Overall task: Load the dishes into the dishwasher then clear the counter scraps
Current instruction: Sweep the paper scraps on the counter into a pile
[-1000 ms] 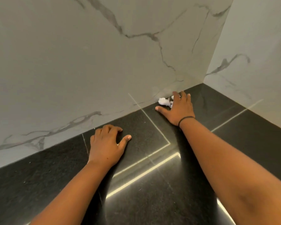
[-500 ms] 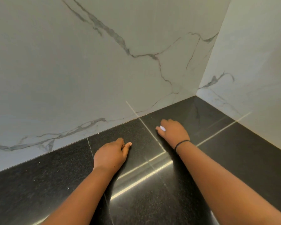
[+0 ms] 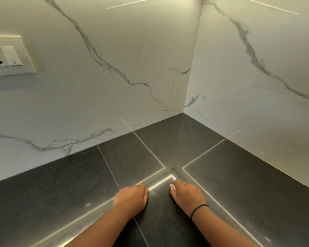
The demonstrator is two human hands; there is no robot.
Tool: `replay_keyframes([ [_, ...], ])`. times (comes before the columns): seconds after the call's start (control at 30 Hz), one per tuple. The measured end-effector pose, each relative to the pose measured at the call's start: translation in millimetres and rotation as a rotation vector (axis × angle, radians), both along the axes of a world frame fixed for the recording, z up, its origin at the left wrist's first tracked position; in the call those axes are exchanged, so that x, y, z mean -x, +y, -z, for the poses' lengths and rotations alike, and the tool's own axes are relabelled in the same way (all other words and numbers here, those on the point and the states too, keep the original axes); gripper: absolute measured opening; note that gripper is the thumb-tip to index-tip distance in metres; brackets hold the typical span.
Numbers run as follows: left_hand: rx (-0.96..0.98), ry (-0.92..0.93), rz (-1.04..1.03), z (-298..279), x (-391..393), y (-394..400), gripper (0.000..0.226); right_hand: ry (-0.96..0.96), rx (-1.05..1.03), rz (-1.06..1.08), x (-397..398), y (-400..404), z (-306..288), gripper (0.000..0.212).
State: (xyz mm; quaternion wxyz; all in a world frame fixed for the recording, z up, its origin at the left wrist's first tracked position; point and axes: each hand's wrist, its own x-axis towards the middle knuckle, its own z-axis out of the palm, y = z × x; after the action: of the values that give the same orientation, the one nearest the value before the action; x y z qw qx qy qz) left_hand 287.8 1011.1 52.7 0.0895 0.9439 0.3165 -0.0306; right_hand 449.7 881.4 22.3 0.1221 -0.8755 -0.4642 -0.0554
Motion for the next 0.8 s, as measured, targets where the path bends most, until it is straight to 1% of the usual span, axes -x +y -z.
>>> replay_keyframes([
  [0.1, -0.004, -0.029, 0.043, 2.0, 11.6, -36.5, 0.036, 0.012, 0.040, 0.011, 20.2, -38.8, -4.9, 0.029],
  [0.23, 0.023, -0.085, 0.062, 2.0, 19.3, -81.1, 0.036, 0.036, 0.095, 0.024, 48.1, -89.7, -17.9, 0.031],
  [0.27, 0.047, -0.118, 0.062, 2.2, 20.5, -89.9, 0.035, 0.097, 0.069, 0.062, 54.9, -99.8, -21.8, 0.033],
  [0.37, 0.159, -0.226, 0.075, -1.5, 32.7, -123.2, 0.034, 0.395, -0.126, 0.298, 83.0, -138.0, -34.7, 0.039],
  [0.43, 0.250, -0.302, 0.071, -3.5, 42.8, -141.8, 0.036, 0.521, -0.216, 0.430, 101.2, -159.0, -45.0, 0.039],
  [0.5, 0.367, -0.342, 0.064, -8.8, 58.5, -160.3, 0.040, 0.698, -0.374, 0.553, 126.0, -178.5, -53.1, 0.037],
  [0.53, 0.468, -0.363, 0.055, -11.9, 68.6, -169.5, 0.042, 0.833, -0.507, 0.607, 141.5, -186.2, -55.1, 0.033],
  [0.57, 0.628, -0.406, 0.012, -16.0, 79.5, -179.7, 0.042, 0.990, -0.655, 0.663, 157.4, -192.4, -56.3, 0.029],
  [0.6, 0.831, -0.468, -0.073, -20.7, 89.5, -190.2, 0.041, 1.141, -0.782, 0.710, 171.4, -196.8, -56.5, 0.025],
  [0.63, 1.036, -0.504, -0.189, -25.3, 104.5, -201.2, 0.040, 1.252, -0.867, 0.751, 189.0, -201.4, -55.1, 0.022],
  [0.7, 1.351, -0.475, -0.396, -35.5, 134.9, -218.0, 0.037, 1.415, -0.955, 0.777, 222.2, -203.1, -57.6, 0.023],
  [0.73, 1.447, -0.433, -0.452, -39.0, 149.2, -224.6, 0.037, 1.495, -0.977, 0.774, 237.5, -202.4, -60.6, 0.024],
  [0.8, 1.559, -0.381, -0.497, -42.5, 173.4, -234.7, 0.038, 1.630, -0.998, 0.779, 263.0, -201.2, -66.0, 0.027],
])
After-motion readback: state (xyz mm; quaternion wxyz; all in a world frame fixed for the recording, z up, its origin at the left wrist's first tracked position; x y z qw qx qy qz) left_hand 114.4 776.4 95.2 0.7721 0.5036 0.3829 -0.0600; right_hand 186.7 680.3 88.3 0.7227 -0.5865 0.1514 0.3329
